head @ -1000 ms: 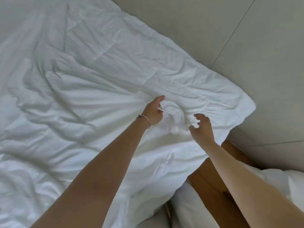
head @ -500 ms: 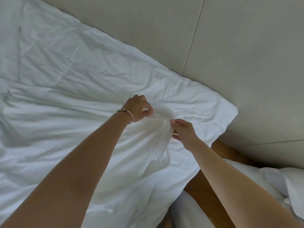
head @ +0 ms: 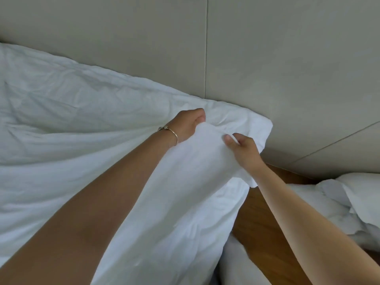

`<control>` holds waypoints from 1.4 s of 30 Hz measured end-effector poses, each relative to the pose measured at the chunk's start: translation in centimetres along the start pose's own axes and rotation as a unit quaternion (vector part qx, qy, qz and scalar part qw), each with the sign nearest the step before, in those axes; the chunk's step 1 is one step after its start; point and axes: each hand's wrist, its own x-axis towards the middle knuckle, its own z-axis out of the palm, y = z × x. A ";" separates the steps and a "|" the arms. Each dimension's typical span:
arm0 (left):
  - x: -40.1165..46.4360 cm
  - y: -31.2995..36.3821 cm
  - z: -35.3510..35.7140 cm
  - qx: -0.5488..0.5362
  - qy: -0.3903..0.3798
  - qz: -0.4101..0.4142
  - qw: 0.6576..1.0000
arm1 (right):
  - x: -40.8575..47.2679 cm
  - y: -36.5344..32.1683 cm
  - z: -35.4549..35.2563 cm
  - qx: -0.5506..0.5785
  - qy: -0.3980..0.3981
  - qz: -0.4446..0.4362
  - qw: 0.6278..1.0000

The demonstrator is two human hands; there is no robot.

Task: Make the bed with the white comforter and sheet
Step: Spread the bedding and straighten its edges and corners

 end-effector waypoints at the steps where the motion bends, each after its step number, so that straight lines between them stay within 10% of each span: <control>1: 0.6 1.0 0.5 0.001 -0.018 0.007 1.000 | -0.1 0.0 -1.1 0.039 0.034 0.010 0.999; 11: 5.4 -6.4 5.9 0.172 -0.184 -0.072 0.965 | 5.3 8.7 -7.8 -0.126 0.043 0.103 0.986; 18: 17.5 -4.5 7.2 0.132 0.045 -0.018 0.990 | 12.4 10.2 -9.4 -0.236 0.191 0.147 0.941; 25: 25.2 -6.1 10.1 0.191 -0.079 -0.032 0.978 | 18.4 15.6 -12.4 -0.168 0.159 0.186 0.955; 30: 26.2 -7.6 10.6 0.149 0.048 0.031 0.987 | 20.4 16.4 -13.5 -0.072 0.201 0.135 0.968; 33: 27.4 -7.1 9.9 0.152 0.133 0.081 0.976 | 22.4 15.6 -13.4 -0.050 0.293 0.103 0.949; 37: 26.2 -8.4 11.3 0.311 0.016 0.077 0.947 | 23.7 17.6 -13.2 -0.203 0.163 0.160 0.952; 42: 27.0 -7.3 10.9 0.373 0.231 0.148 0.886 | 23.2 18.5 -12.9 -0.254 0.270 0.221 0.902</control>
